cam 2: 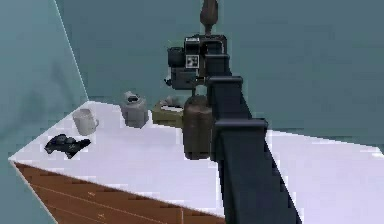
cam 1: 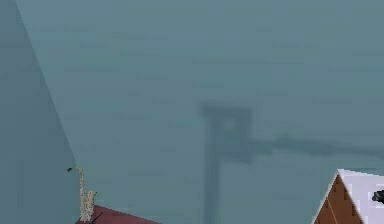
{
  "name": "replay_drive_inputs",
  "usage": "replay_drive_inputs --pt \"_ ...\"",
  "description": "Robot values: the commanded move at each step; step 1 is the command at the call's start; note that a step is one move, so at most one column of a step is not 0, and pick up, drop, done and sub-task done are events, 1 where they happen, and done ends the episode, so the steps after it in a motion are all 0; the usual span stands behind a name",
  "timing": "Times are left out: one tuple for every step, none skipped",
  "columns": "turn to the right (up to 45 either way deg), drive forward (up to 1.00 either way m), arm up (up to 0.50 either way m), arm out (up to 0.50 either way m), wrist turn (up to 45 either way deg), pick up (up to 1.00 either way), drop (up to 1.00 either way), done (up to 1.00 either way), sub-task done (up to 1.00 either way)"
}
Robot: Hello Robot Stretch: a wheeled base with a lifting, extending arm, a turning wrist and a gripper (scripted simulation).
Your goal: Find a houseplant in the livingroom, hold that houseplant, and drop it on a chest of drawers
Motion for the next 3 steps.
replay_drive_inputs --pt "0.0 0.00 -0.28 0.00 0.0 0.00 0.00 0.00 0.00" --pt "0.0 0.00 0.00 0.00 0.0 0.00 1.00 0.00 0.00" --pt "0.0 0.00 0.10 0.00 0.0 0.00 0.00 0.00 0.00"
